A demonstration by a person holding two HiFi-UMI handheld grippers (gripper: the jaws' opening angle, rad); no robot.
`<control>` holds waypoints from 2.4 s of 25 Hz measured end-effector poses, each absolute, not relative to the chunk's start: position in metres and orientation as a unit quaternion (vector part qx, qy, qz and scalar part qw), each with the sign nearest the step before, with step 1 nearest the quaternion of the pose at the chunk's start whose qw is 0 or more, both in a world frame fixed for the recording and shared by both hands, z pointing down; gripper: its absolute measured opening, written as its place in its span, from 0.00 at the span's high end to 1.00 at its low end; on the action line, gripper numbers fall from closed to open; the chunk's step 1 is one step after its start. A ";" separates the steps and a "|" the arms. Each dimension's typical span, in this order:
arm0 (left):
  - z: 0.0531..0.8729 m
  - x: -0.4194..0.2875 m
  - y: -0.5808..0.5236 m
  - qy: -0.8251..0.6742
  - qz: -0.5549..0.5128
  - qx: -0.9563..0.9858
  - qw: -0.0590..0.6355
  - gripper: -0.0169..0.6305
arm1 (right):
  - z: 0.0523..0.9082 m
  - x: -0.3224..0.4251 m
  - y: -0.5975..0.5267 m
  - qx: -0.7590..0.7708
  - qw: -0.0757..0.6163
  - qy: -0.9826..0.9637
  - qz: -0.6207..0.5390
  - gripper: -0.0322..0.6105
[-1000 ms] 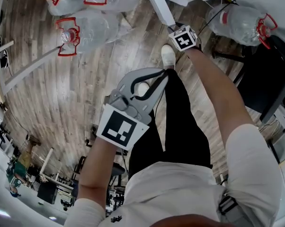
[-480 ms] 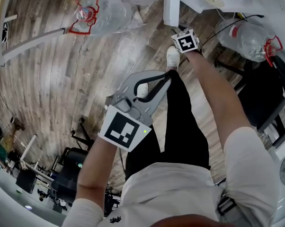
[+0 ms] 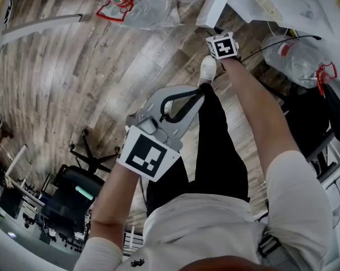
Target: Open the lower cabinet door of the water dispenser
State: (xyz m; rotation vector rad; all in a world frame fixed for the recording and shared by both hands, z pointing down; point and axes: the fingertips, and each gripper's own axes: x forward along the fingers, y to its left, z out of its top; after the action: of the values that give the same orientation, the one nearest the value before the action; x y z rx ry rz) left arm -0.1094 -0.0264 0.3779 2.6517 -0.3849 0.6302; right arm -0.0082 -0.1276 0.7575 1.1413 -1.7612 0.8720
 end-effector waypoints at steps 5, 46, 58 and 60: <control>0.376 -0.127 -0.028 -0.159 0.216 0.943 0.197 0.88 | 0.756 -0.028 -0.139 0.440 0.434 -0.711 0.336 0.73; 0.310 -0.200 0.020 -0.176 0.185 0.952 0.170 0.88 | 0.648 -0.105 -0.112 0.420 0.430 -0.746 0.287 0.84; 0.241 -0.222 0.055 -0.127 0.157 0.969 0.143 0.88 | 0.493 -0.115 -0.008 0.475 0.330 -0.756 0.306 0.95; 0.230 -0.226 0.063 -0.116 0.157 0.970 0.142 0.88 | 0.464 -0.118 0.013 0.473 0.325 -0.764 0.296 0.95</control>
State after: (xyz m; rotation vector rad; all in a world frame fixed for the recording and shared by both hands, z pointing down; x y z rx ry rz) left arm -0.2264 0.0634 0.2301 2.8003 -0.3358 0.4539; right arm -0.1182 0.0130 0.4641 1.2406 -2.0028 0.7764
